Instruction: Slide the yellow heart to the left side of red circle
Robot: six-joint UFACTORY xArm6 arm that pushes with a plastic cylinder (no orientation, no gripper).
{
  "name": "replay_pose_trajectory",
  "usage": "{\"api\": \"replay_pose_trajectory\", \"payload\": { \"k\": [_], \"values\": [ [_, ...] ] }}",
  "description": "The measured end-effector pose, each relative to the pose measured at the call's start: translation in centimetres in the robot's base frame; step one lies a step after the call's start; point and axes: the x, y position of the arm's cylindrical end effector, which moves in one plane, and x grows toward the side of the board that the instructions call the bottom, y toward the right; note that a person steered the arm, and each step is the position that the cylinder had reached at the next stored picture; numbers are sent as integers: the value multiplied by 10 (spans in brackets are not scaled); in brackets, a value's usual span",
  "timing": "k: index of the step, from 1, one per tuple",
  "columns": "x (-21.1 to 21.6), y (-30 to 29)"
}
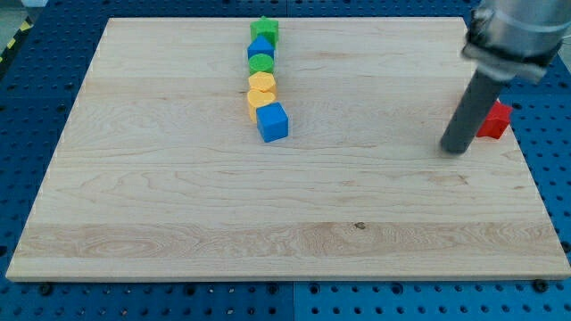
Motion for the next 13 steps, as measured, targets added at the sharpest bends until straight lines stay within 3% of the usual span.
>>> {"api": "replay_pose_trajectory", "payload": {
  "k": [1, 2, 3, 4, 5, 10, 11, 12, 13],
  "values": [
    [31, -107],
    [28, -225],
    [-10, -320],
    [-75, -350],
    [-97, -318],
    [-97, -124],
    [-96, -99],
    [-64, -121],
    [-46, -105]
  ]
}}
